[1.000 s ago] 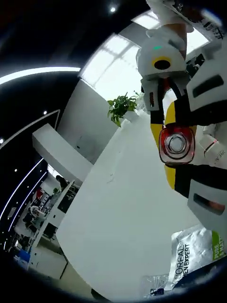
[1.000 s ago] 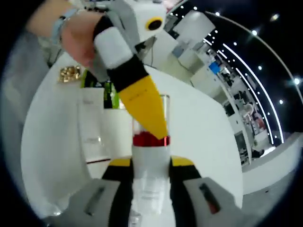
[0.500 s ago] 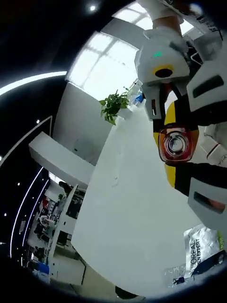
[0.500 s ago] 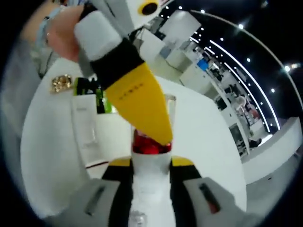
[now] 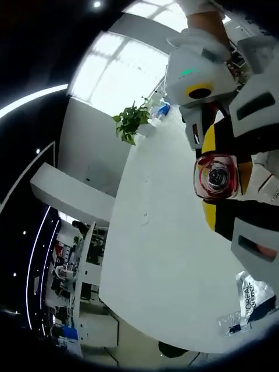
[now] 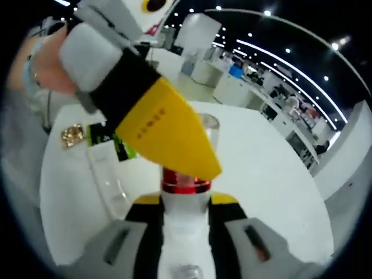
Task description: Arrange the skincare products in the storage area until every visible bottle or jar stands upright without overlapping.
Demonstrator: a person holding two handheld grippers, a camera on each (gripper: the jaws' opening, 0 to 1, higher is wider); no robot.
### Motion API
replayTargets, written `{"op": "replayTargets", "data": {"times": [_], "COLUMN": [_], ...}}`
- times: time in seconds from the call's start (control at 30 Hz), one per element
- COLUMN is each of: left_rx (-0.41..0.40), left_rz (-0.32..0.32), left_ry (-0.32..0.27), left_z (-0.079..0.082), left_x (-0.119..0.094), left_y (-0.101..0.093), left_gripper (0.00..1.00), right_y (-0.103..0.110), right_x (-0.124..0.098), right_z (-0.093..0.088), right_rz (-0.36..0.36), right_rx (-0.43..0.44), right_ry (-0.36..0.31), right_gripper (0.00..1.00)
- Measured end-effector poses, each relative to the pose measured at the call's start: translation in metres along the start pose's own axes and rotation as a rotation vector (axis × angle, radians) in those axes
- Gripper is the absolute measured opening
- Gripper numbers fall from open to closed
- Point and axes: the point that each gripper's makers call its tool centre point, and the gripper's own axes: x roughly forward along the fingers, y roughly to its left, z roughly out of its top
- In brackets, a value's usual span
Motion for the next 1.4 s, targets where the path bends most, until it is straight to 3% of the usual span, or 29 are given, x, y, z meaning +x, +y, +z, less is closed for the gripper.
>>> {"op": "replayTargets", "data": {"times": [0.37,0.8,1.13,1.4], "left_rx": [0.069,0.185,0.169,0.134], "left_rz": [0.027,0.038,0.083,0.13], "left_ry": [0.016,0.018,0.005,-0.035], "left_z": [0.008,0.006,0.009,0.01], "left_x": [0.008,0.019,0.027,0.026], "left_y": [-0.008,-0.021,-0.024,-0.022], "left_gripper": [0.28,0.28,0.28,0.28], "right_y": [0.0,0.001,-0.003,-0.002], "right_x": [0.0,-0.004,-0.007,-0.008], "right_z": [-0.001,-0.006,-0.008,-0.008], "right_rz": [0.066,0.091,0.089,0.074], "right_rx": [0.22,0.365,0.439,0.449], "right_ry": [-0.057,-0.12,-0.188,-0.165], "right_gripper": [0.26,0.26,0.26,0.27]}}
